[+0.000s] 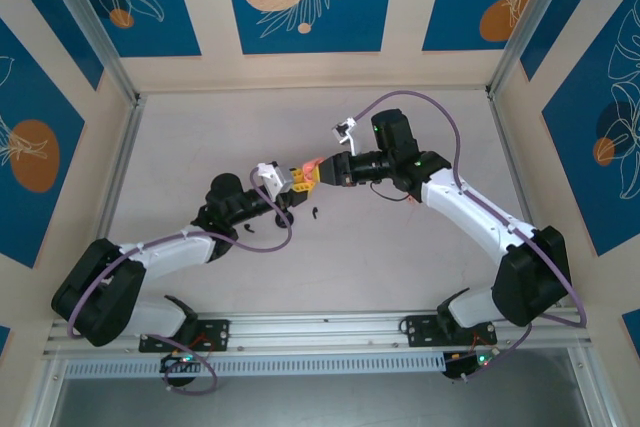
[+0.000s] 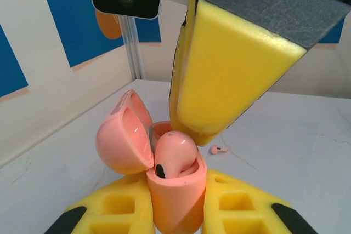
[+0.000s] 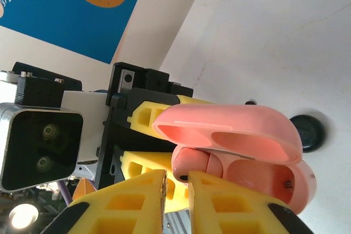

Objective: Insert wireless bluetooth earbuds into charging case

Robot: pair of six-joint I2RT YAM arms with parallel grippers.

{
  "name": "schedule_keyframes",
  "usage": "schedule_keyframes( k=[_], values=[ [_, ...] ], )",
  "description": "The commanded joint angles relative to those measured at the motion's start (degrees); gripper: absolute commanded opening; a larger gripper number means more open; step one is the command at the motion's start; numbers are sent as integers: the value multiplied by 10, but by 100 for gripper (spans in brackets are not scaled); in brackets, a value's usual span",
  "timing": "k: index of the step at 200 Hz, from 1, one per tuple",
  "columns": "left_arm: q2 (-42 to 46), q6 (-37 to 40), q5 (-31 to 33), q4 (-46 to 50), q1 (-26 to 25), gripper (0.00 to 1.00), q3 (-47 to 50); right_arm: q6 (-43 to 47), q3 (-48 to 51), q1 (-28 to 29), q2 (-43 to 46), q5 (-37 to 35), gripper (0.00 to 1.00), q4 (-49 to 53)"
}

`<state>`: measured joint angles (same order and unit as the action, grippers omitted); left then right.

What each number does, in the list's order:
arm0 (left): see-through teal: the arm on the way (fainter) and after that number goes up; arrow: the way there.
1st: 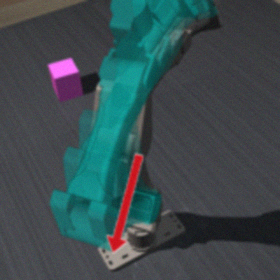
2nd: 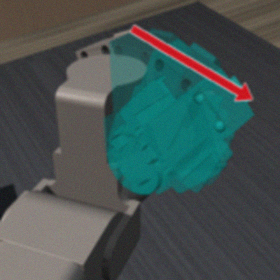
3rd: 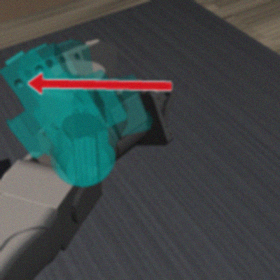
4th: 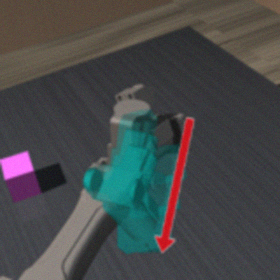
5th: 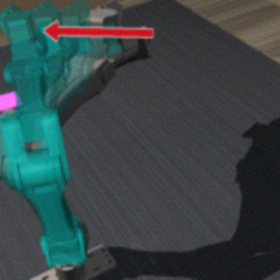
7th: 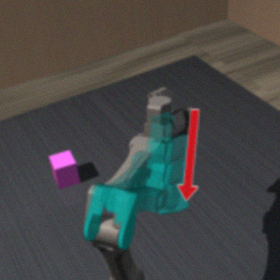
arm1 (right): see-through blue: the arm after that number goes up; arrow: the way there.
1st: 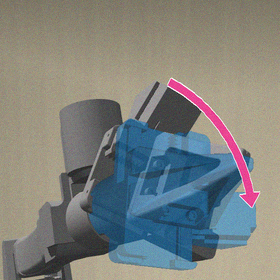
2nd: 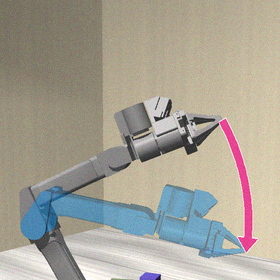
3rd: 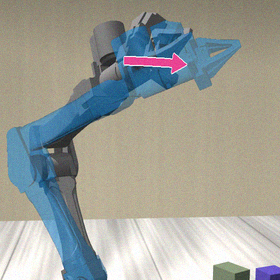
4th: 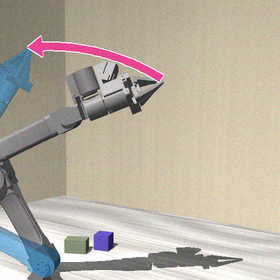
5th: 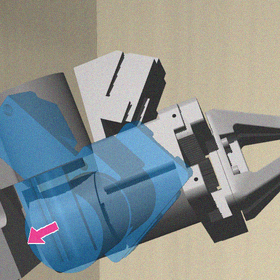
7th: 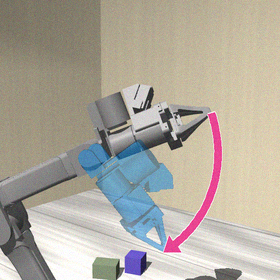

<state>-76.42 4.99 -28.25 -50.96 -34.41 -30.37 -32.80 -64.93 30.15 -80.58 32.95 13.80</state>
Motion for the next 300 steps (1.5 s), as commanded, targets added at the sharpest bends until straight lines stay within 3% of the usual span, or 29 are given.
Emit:
schedule_keyframes(
  k=[1, 50, 84, 118, 153, 186, 257, 300],
  values=[
    [16, 11, -15, -7, 0, 13, 0, 14, -14, 4, -9, -4, 20, 20],
    [13, 27, 5, 12, 0, 13, 7, 32, -32, -1, 3, -7, 22, 56],
    [-10, 25, 10, 8, 0, 12, 18, 53, -43, -36, 40, -6, 27, 110],
    [-36, 9, 7, -12, 0, 12, 19, 136, -90, -100, 41, -49, 32, 267],
    [-49, -7, 5, -25, -1, 12, 21, 216, -120, -185, -21, -137, 34, 404],
    [-53, -10, 7, -26, -1, 12, 25, 244, -129, -247, -97, -199, 36, 442],
    [-54, 5, 11, -9, -1, 12, 19, 320, -185, -260, -255, -387, 49, 483],
    [-56, 6, 12, -8, -1, 12, 21, 337, -204, -271, -294, -402, 52, 468]
  ],
)
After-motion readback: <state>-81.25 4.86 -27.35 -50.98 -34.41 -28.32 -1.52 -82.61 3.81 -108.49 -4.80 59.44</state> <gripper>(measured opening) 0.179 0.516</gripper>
